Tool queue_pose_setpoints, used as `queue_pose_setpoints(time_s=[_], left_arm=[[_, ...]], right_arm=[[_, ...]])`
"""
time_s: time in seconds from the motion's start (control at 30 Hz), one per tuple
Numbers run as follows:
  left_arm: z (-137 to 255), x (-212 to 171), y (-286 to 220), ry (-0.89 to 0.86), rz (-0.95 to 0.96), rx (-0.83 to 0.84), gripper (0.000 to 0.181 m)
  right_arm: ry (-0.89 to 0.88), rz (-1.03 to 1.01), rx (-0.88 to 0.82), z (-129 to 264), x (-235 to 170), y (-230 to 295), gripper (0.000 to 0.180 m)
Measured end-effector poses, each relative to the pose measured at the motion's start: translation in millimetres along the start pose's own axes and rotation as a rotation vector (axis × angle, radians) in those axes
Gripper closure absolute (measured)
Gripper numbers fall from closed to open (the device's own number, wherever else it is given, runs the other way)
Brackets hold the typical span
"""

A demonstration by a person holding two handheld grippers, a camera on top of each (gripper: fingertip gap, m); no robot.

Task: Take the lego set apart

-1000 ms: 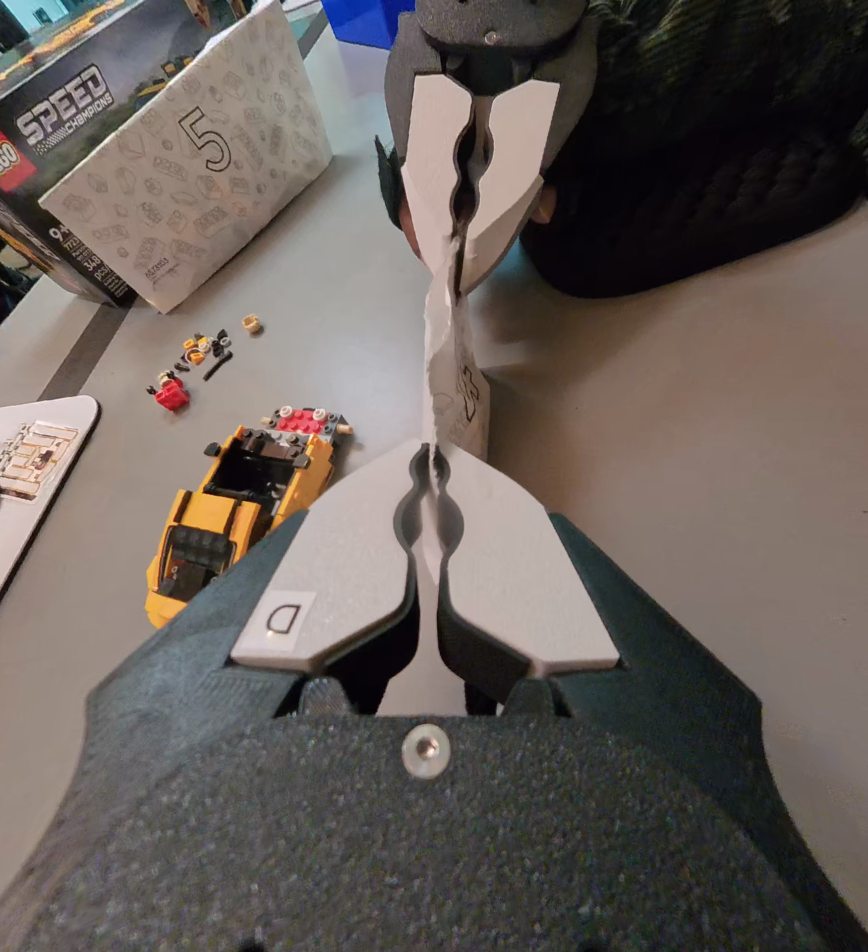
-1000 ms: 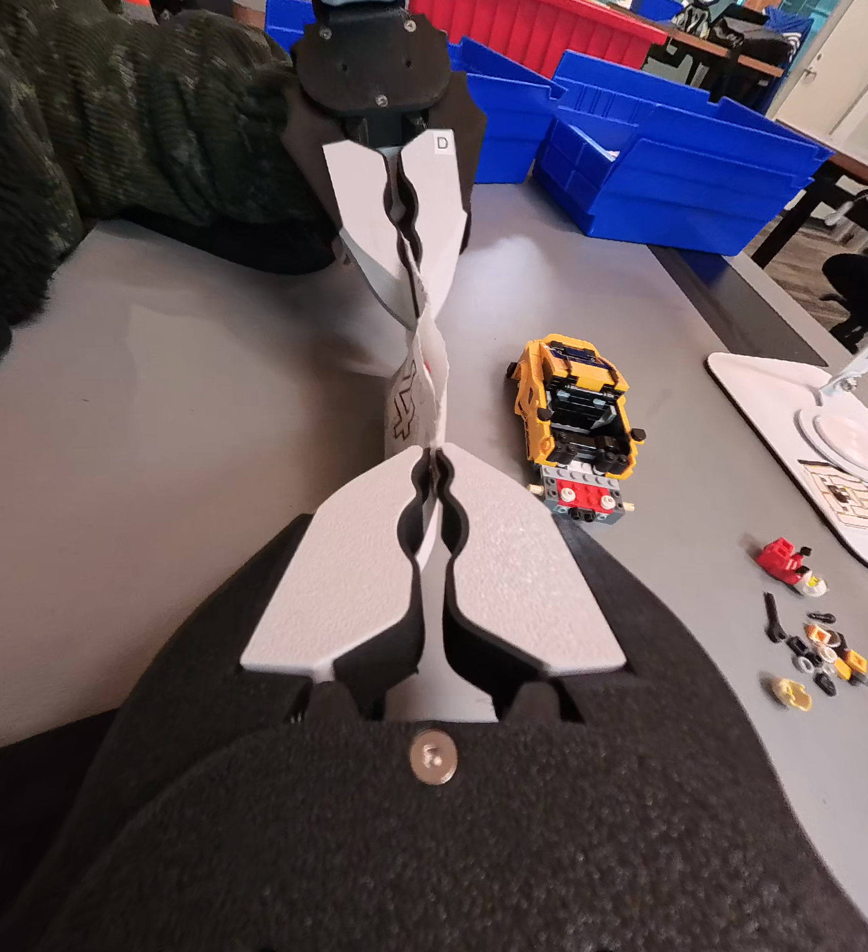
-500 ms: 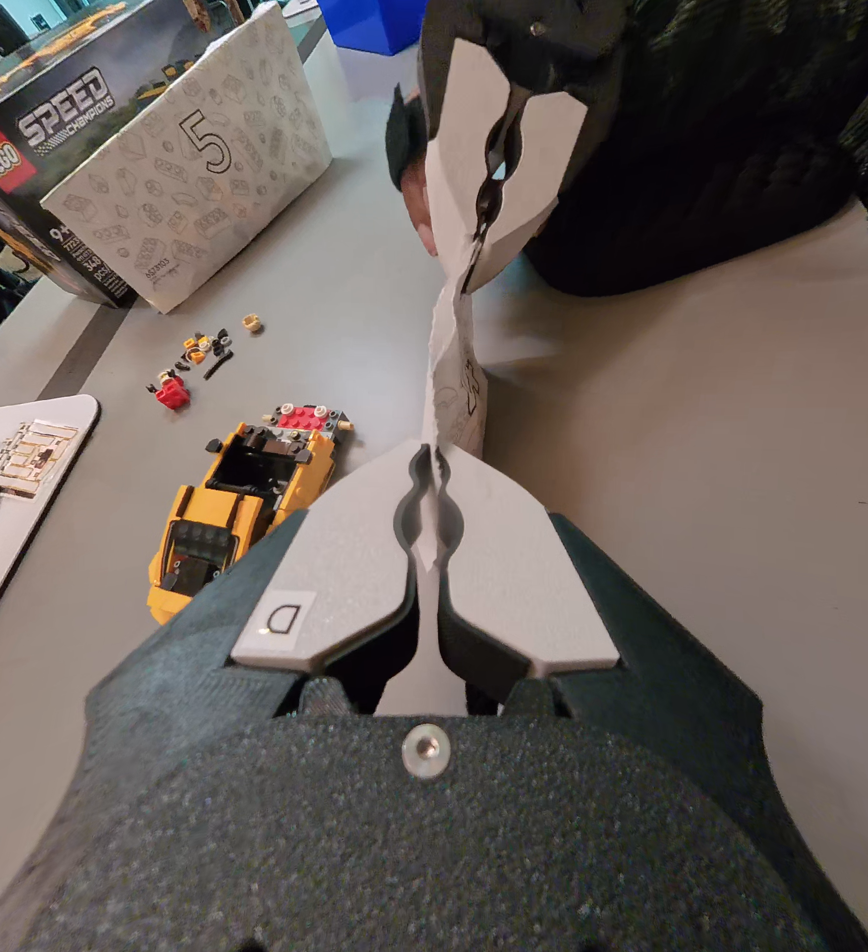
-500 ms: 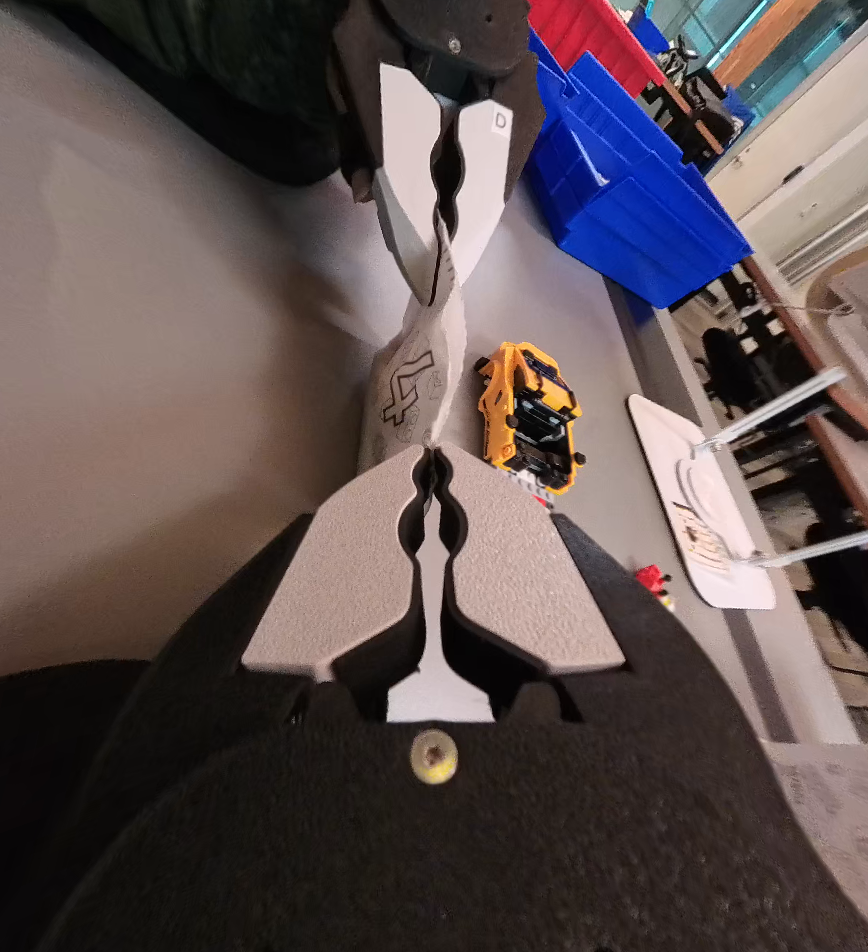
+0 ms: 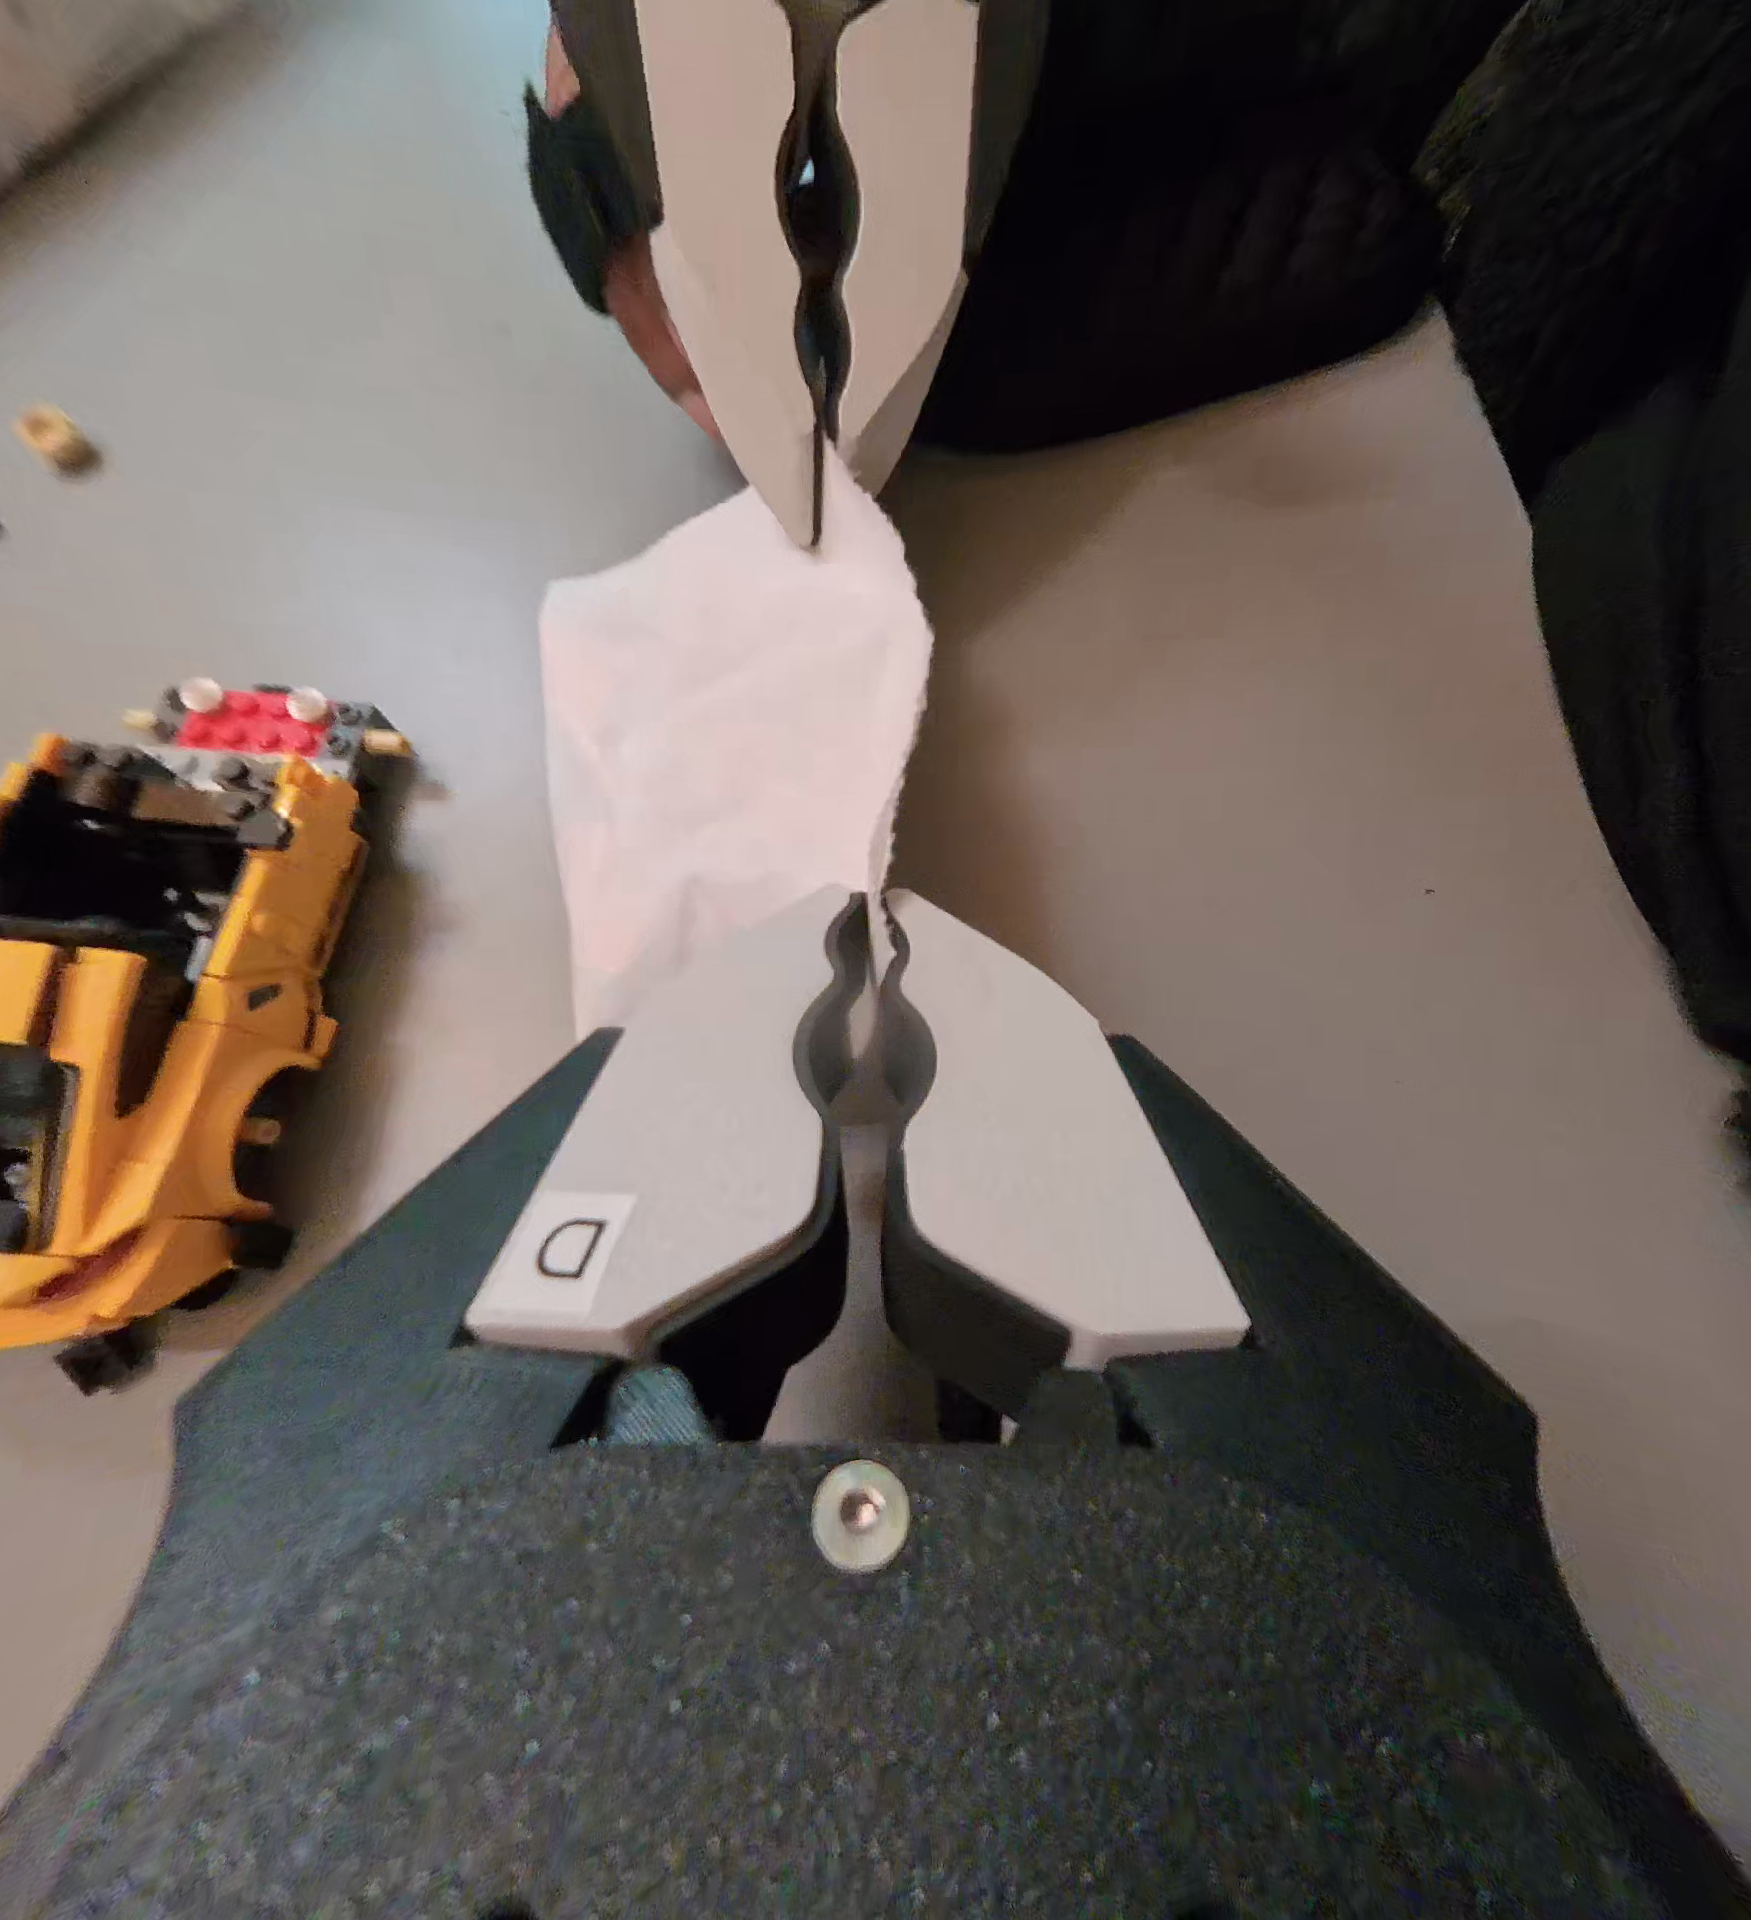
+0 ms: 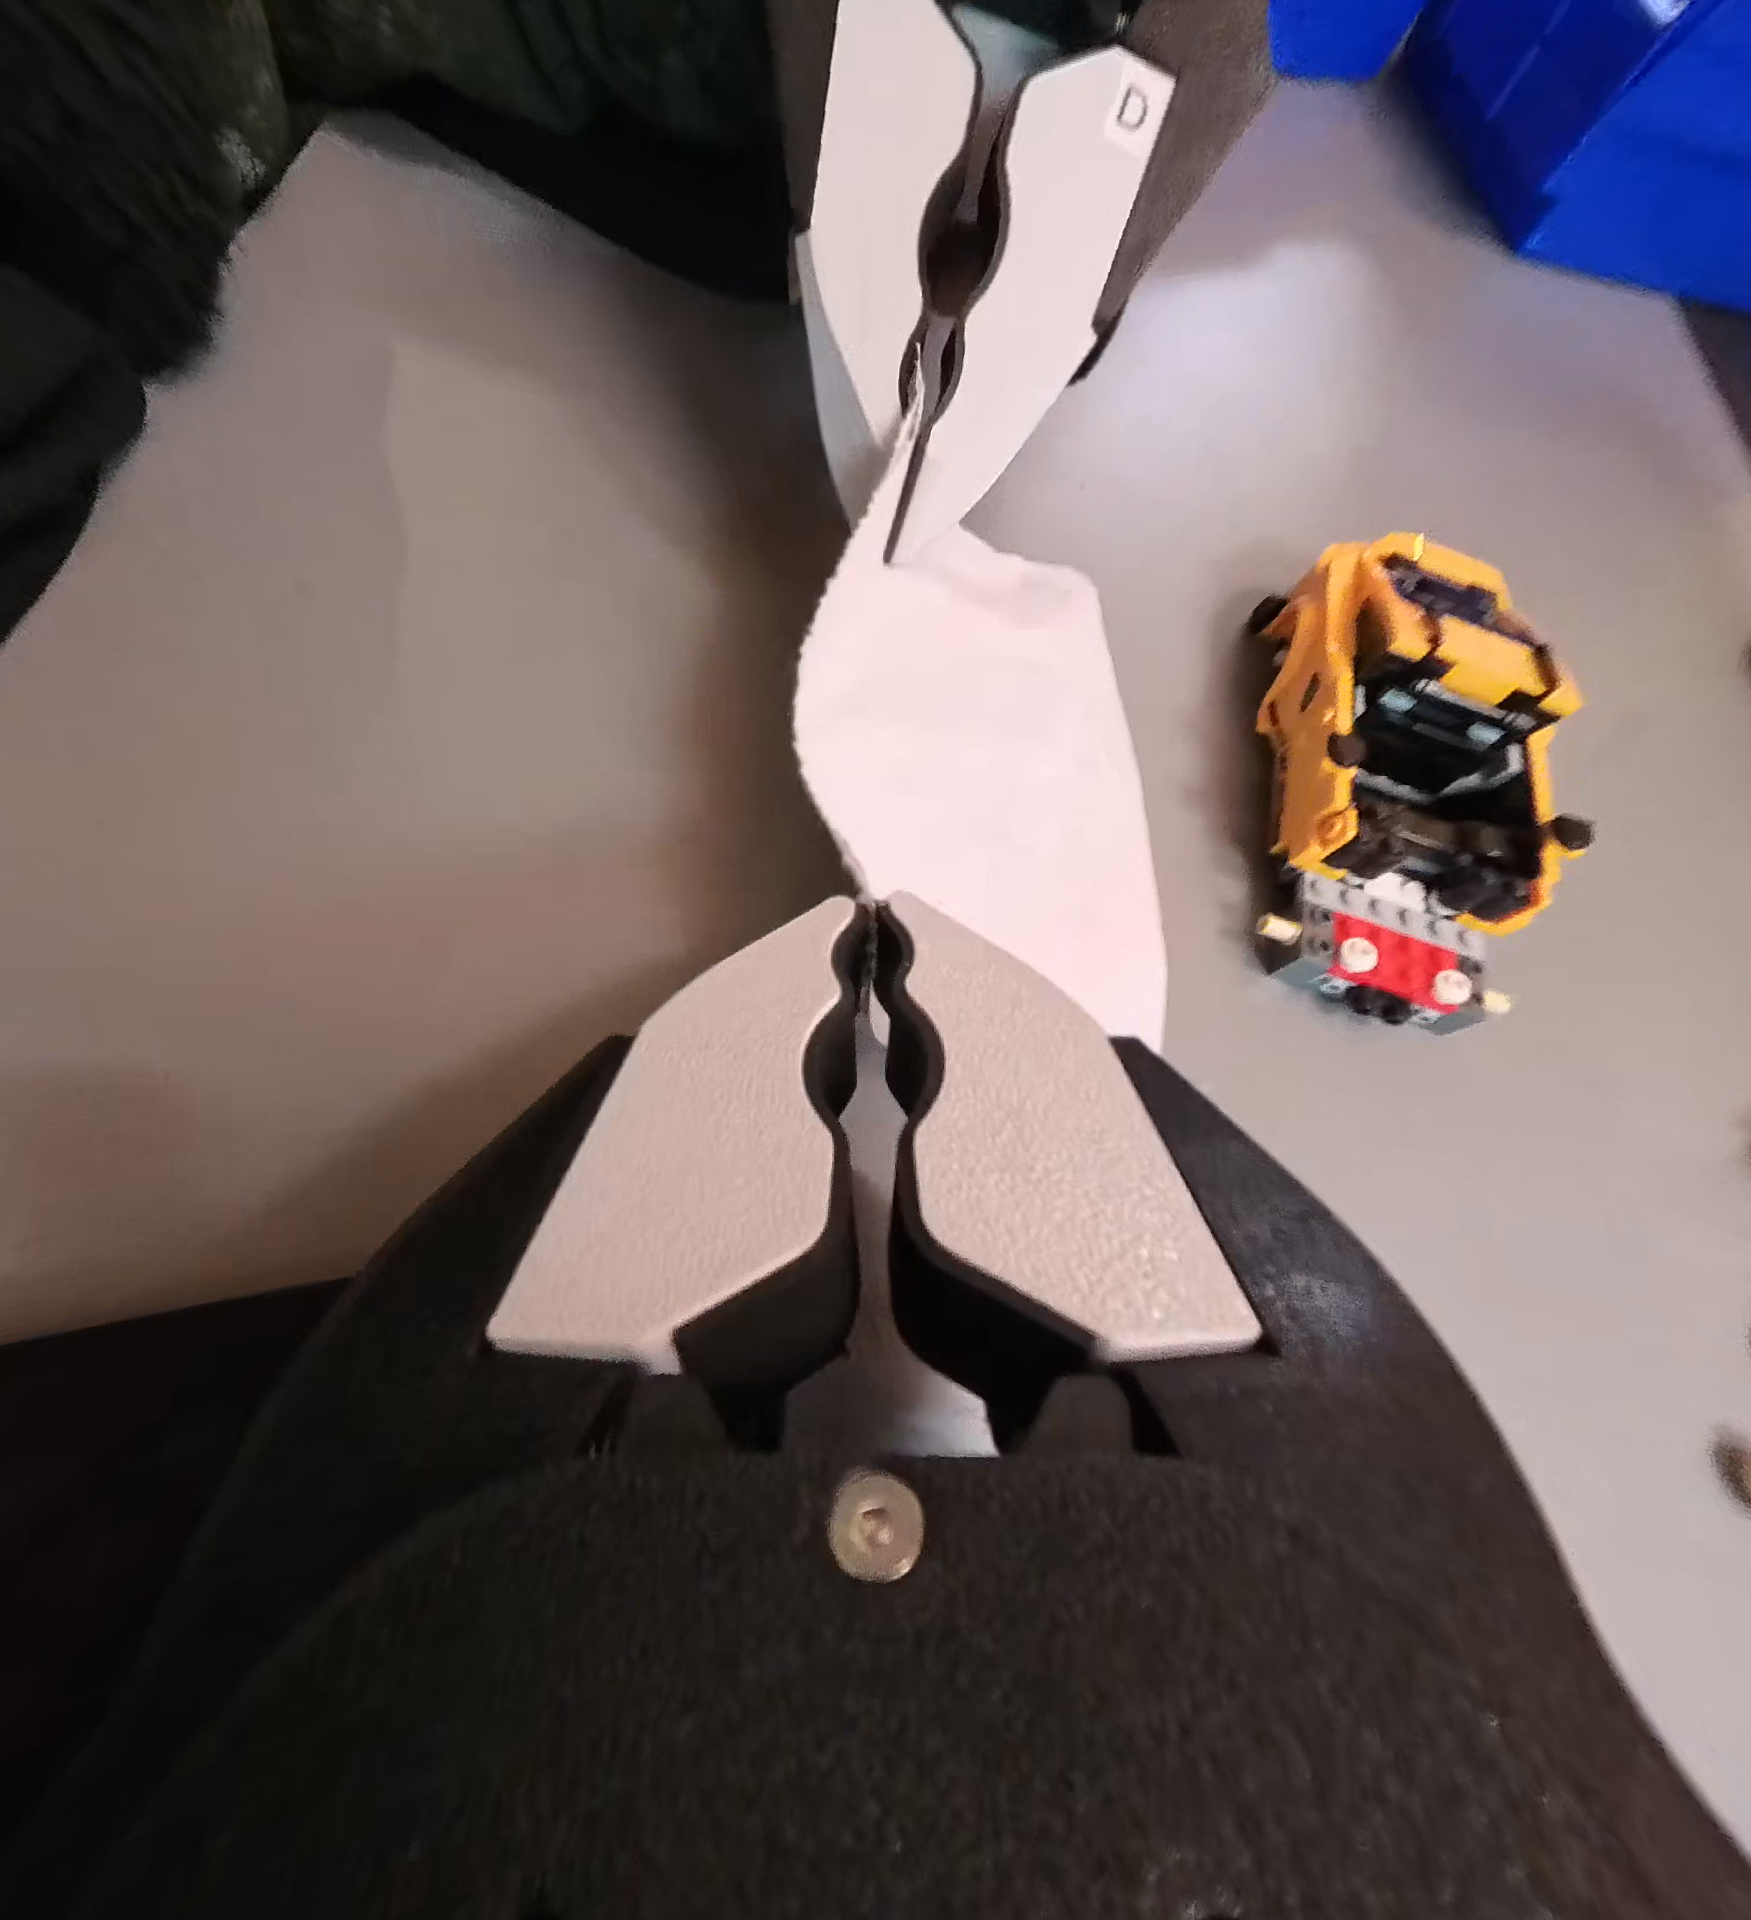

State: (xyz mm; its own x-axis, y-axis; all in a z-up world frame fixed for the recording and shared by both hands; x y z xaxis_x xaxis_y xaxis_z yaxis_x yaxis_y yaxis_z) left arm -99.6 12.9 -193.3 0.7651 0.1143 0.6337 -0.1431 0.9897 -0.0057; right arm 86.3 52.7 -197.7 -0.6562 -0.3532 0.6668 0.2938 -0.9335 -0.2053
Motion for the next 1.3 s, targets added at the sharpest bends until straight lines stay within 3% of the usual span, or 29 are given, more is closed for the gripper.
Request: queue_pose_setpoints(time_s=[0.3, 0.57, 0.87, 1.07, 1.3], left_arm=[[-13.0, -3.8, 8.5, 0.136, 0.277, -0.109, 0.18], [-22.5, -11.0, 19.1, 0.13, 0.553, -0.204, 0.181], [-22.5, -11.6, 22.1, 0.126, 0.58, -0.19, 0.181], [-22.4, -11.8, 23.4, 0.141, 0.601, -0.193, 0.181], [-22.0, -11.6, 24.0, 0.156, 0.612, -0.194, 0.181]], right_arm=[[0.089, -0.11, 0.069, -10.2, -7.8, -4.3, 0.18], [0.11, -0.201, 0.137, -12.6, -11.0, -9.6, 0.18], [0.11, -0.203, 0.101, -12.8, -10.9, -11.8, 0.179], [0.099, -0.171, 0.06, -11.0, -7.2, -11.9, 0.164], [0.089, -0.15, 0.089, -10.6, -3.8, -8.5, 0.18]])
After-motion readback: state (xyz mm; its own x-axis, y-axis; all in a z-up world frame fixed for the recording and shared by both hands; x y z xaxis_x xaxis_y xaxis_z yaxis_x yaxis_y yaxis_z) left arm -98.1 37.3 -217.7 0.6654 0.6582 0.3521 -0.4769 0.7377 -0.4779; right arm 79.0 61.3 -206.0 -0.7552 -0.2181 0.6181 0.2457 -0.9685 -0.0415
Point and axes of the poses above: each gripper's, where its closed fingertips meet, z back along the fingers, x out of its top, y = z × x across the jaws, the point moved 7 cm from there along z, back along the fingers, and after that the axes turned 13 degrees about y, right-handed, at the moved point
